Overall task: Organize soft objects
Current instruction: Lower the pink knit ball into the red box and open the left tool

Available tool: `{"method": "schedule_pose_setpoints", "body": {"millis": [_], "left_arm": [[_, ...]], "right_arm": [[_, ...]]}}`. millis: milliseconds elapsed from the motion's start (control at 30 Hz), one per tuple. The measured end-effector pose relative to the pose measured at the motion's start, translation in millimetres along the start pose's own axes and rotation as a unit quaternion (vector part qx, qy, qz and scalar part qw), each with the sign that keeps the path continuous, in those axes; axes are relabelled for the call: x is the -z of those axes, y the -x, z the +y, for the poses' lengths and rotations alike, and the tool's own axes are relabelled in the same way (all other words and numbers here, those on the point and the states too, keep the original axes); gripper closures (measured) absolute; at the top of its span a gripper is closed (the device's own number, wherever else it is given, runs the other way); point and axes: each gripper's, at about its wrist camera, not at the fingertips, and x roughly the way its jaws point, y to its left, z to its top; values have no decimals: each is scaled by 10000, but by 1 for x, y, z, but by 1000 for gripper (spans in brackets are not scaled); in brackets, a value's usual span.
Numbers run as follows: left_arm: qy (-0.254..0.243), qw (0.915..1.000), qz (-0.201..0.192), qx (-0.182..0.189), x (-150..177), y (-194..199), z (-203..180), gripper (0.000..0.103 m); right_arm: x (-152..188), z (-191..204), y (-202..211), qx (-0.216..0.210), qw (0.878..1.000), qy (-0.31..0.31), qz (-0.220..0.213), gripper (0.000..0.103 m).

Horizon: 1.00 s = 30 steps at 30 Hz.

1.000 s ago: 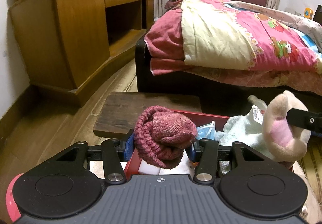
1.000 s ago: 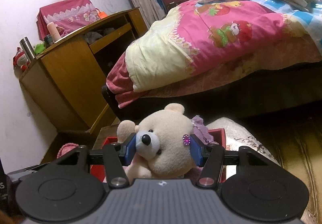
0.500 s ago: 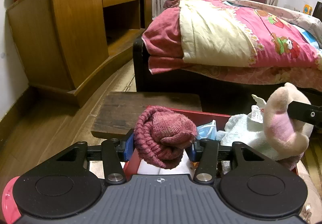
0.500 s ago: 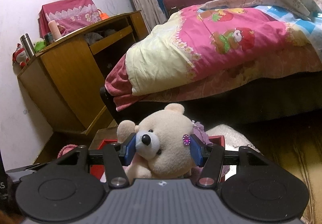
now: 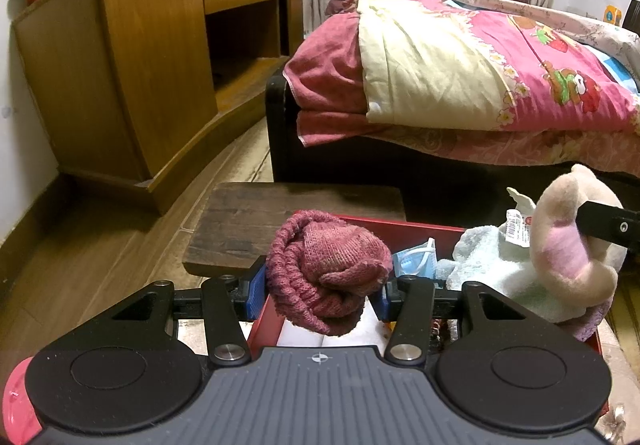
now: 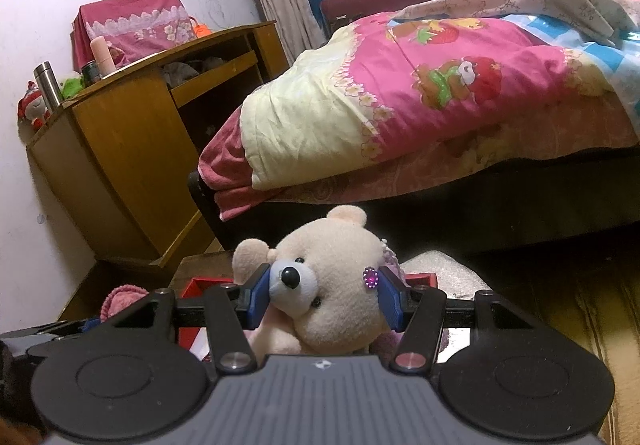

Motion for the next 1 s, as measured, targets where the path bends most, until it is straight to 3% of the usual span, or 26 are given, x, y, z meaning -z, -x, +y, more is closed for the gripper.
{"method": "schedule_pose_setpoints", "body": {"millis": [300,367,467,600,1000], "left_arm": [[-40,10000,36,-16,3,-7,-2,52],[-81,10000,51,-28,3,-9,-3,49],[-147,9999,30,-64,5,-11,-5,36],[-201,9998,23,-87,6,-13,-6,32],[-119,9997,73,-176,8,-13,-1,31]], "right_arm": [[2,-4,-6,122,9999,29,6,71],[2,-4,-7,146,9999,74,23,70],[5,-3,-10,200,9997,142,35,67],[7,-3,-15,233,9995,196,96,66],[19,23,-20,74,9972,742,-26,66]]}}
